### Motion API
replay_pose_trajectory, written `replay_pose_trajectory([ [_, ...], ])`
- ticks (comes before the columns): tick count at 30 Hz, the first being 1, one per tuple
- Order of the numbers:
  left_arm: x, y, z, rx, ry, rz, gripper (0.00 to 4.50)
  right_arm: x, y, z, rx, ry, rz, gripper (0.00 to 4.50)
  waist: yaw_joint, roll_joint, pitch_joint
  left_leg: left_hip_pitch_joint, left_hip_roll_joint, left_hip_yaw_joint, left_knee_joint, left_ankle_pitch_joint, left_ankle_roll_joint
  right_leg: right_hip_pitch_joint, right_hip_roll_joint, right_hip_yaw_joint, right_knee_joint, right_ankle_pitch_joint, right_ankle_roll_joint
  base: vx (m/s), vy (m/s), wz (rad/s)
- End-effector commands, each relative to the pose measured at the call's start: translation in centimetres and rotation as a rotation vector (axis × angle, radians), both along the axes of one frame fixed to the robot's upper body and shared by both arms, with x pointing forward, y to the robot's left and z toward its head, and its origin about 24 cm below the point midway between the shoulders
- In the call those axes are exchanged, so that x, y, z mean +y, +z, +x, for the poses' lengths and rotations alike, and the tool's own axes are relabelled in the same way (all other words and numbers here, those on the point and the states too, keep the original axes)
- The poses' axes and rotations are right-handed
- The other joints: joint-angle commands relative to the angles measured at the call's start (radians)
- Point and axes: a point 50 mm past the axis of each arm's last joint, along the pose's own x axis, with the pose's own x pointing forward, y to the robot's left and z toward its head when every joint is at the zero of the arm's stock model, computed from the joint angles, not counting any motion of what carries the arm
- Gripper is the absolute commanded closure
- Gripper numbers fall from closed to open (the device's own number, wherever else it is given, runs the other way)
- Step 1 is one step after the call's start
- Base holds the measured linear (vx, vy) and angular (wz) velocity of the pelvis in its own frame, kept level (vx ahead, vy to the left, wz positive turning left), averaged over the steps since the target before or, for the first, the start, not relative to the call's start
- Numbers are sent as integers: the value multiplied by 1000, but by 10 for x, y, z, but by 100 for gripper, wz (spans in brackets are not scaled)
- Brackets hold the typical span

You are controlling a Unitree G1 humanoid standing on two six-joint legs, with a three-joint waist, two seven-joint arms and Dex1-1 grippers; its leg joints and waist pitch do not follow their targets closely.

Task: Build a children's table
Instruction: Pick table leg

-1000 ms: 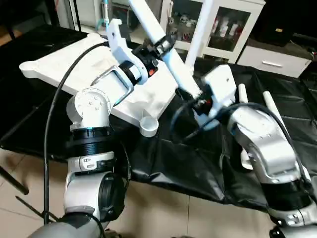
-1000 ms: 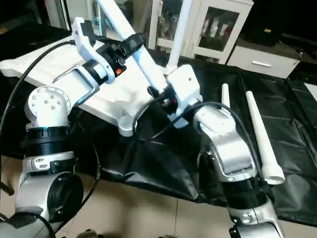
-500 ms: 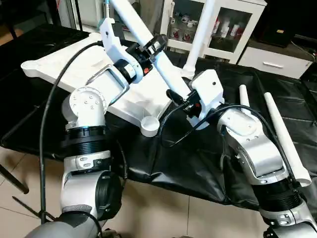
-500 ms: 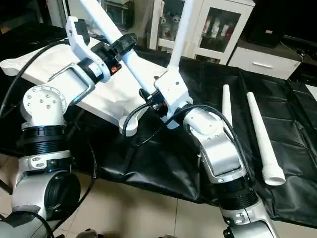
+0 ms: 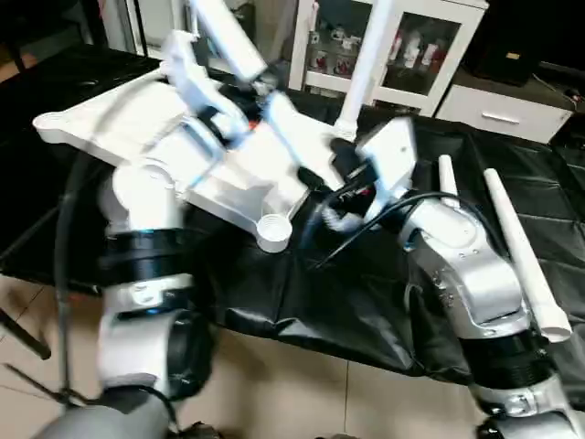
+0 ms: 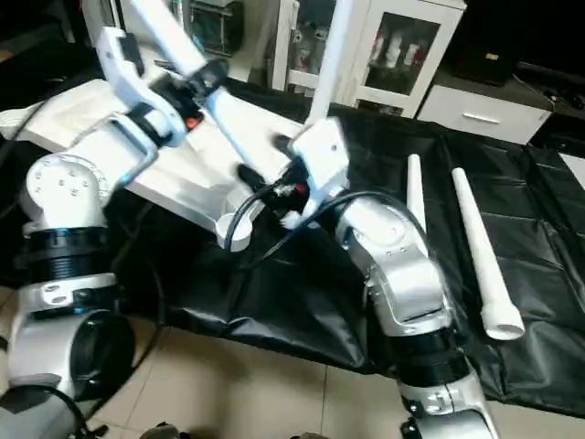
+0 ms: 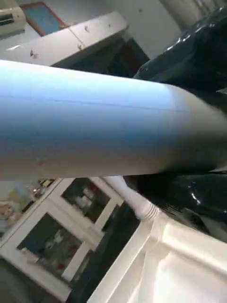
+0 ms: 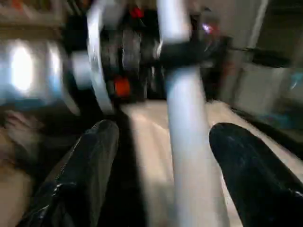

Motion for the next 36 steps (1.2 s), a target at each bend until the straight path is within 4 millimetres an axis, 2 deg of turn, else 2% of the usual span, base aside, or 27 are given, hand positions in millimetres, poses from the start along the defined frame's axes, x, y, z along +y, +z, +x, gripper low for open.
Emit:
replay_pose_trajectory([
  [1,-11,6,0,-34,-61,39,275,-23,13,-7,58,86,56,111,2,32,-77,30,1,6,-69,-155,13,64,-19,10,-52,-9,-190,0,0,0],
  [2,-11,6,0,-34,-65,43,275,-28,14,-8,78,104,57,111,4,30,-77,27,0,5,-69,-149,8,68,-21,10,-51,-7,-193,0,0,0],
  [3,-14,8,-1,-42,-101,54,275,-43,13,-5,97,67,11,111,7,29,-77,26,0,7,-69,-150,2,68,-24,10,-54,-20,-197,0,0,0],
  [4,-14,8,-1,-42,-101,54,275,-43,13,-5,97,67,11,111,11,26,-77,26,-1,8,-68,-146,-10,69,-26,11,-56,-40,-196,0,0,0],
  [5,-15,9,-2,-52,-122,64,275,-52,10,-2,115,23,-19,111,11,26,-77,26,-1,8,-68,-146,-10,69,-26,11,-56,-40,-196,0,0,0],
  [7,-18,11,-5,-66,-162,75,275,-67,8,5,115,-61,-56,111,13,16,-76,20,-2,10,-68,-146,-28,69,-31,12,-60,-95,-190,0,0,0],
  [8,-20,13,-6,-77,-180,85,275,-73,5,6,136,-74,-87,111,14,3,-76,19,-3,11,-68,-145,-30,70,-31,11,-63,-118,-185,0,0,0],
  [9,-23,16,-10,-95,-220,103,275,-80,0,5,177,-60,-122,111,17,6,-76,19,-2,9,-68,-145,-30,71,-34,11,-62,-135,-182,0,0,0],
  [10,-23,16,-10,-99,-228,105,275,-81,-1,4,189,-50,-121,111,20,12,-76,20,-1,8,-67,-144,-30,69,-34,12,-60,-139,-181,0,0,0],
  [12,-27,20,-16,-125,-289,113,275,-78,-6,4,244,15,-137,111,16,6,-76,17,-2,9,-66,-141,-21,71,-31,11,-61,-135,-182,0,0,0],
  [14,-28,21,-18,-133,-314,114,275,-77,-9,4,251,34,-155,111,14,6,-76,14,-2,8,-66,-129,-16,71,-34,10,-60,-131,-189,0,0,0],
  [15,-29,21,-20,-142,-331,129,275,-74,-10,3,252,63,-162,111,14,0,-77,15,-1,9,-63,-122,-8,71,-34,10,-59,-128,-193,0,0,0],
  [18,-34,22,-26,-168,-403,148,275,-62,-13,3,257,146,-184,111,17,1,-77,15,1,10,-63,-112,2,68,-34,10,-57,-125,-199,0,0,0],
  [21,-38,23,-35,-207,-491,143,275,-57,-14,4,263,171,-196,111,16,2,-76,16,1,11,-63,-112,-2,66,-33,10,-56,-123,-205,0,0,0],
  [22,-40,23,-40,-235,-548,151,275,-55,-13,4,262,183,-192,111,15,8,-76,18,2,11,-64,-113,-7,65,-33,10,-56,-122,-211,0,0,0],
  [24,-43,23,-46,-266,-612,148,275,-54,-11,3,260,197,-185,111,15,9,-76,19,2,12,-65,-118,-13,64,-31,10,-54,-118,-214,0,0,0],
  [25,-45,25,-55,-320,-713,115,275,-53,-8,1,256,220,-179,111,14,11,-76,20,2,13,-65,-129,-13,63,-29,11,-56,-115,-217,0,0,0],
  [28,-45,28,-62,-374,-793,83,275,-53,-6,-2,253,239,-178,111,12,10,-75,19,1,13,-67,-138,-12,64,-28,11,-57,-122,-210,0,0,0],
  [29,-45,28,-64,-390,-825,82,276,-54,-5,-5,254,258,-173,111,12,13,-75,20,2,13,-67,-142,-14,64,-29,11,-57,-129,-209,0,0,0],
  [31,-44,28,-67,-420,-874,82,276,-55,-4,-9,259,290,-166,111,14,13,-74,23,2,14,-68,-153,-13,63,-29,12,-60,-152,-202,0,0,0],
  [32,-45,27,-65,-418,-879,89,276,-54,-5,-13,265,320,-165,111,14,21,-74,21,3,11,-69,-157,-18,63,-30,12,-59,-153,-201,0,0,0],
  [34,-46,26,-63,-415,-884,95,276,-53,-8,-18,278,361,-174,111,14,12,-72,21,4,12,-70,-179,-22,63,-30,11,-64,-171,-197,0,0,0],
  [36,-46,26,-62,-419,-889,96,276,-52,-9,-21,286,384,-183,111,15,11,-74,19,3,10,-70,-170,-23,65,-31,11,-62,-177,-192,0,0,0],
])
